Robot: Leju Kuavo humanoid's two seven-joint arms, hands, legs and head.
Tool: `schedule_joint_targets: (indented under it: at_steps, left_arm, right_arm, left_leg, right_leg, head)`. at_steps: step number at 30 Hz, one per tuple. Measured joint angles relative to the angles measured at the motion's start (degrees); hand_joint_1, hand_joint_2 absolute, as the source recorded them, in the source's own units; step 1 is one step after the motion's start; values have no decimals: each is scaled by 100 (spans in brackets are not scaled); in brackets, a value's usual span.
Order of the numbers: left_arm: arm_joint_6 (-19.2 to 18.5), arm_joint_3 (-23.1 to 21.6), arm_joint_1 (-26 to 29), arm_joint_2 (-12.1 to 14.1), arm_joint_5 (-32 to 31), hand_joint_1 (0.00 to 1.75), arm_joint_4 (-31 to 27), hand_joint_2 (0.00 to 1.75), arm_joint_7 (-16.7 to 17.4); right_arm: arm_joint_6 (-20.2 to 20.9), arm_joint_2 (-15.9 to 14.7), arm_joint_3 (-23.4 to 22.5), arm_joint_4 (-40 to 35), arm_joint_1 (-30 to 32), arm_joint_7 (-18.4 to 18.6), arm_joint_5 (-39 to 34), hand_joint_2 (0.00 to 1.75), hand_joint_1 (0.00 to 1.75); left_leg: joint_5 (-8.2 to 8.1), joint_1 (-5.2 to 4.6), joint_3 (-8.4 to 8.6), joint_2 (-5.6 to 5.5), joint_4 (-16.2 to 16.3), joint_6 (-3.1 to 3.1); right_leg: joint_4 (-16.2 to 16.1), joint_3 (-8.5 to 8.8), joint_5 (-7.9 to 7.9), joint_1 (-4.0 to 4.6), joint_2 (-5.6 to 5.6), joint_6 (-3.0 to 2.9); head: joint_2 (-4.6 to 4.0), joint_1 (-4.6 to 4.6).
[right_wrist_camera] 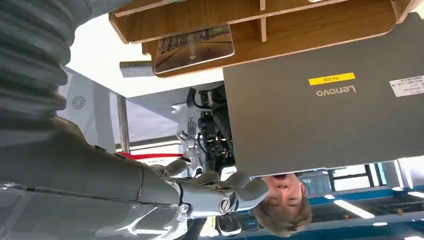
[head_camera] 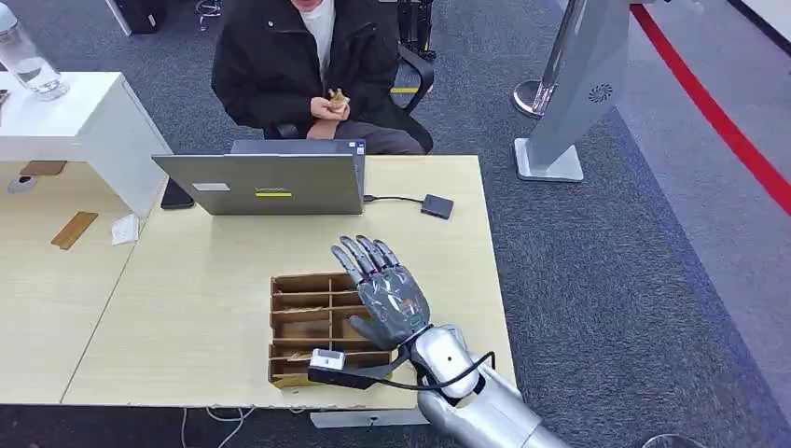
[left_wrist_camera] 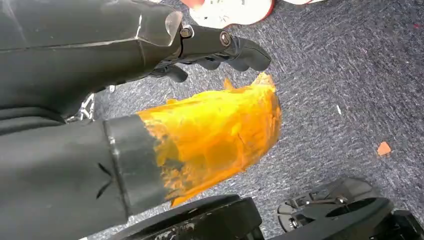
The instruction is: Pass the card to the sensor for recognition and then transmit it.
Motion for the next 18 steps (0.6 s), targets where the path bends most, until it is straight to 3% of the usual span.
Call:
schedule_joint_targets:
  at_steps: [2,5,18]
  left_arm:
    - [0,0,0,0,0,0,0,0,0]
    - [0,0,3,0,2,0,0,0,0]
    - [0,-2,3,0,2,0,0,0,0]
  right_arm:
    - [107,2,-2,2,-4,75,26,175,52]
    - [234,2,-2,46,-6,164,35,175,80]
    - [278,32,-7,144,-13,188,48,175,80]
  left_leg:
    - [0,0,0,0,0,0]
    - [0,0,0,0,0,0]
    - [0,0,0,0,0,0]
  right_leg:
    - [0,0,0,0,0,0]
    - [0,0,0,0,0,0]
    - [0,0,0,0,0,0]
  head:
    - [0,0]
    - [0,0]
    - [0,-2]
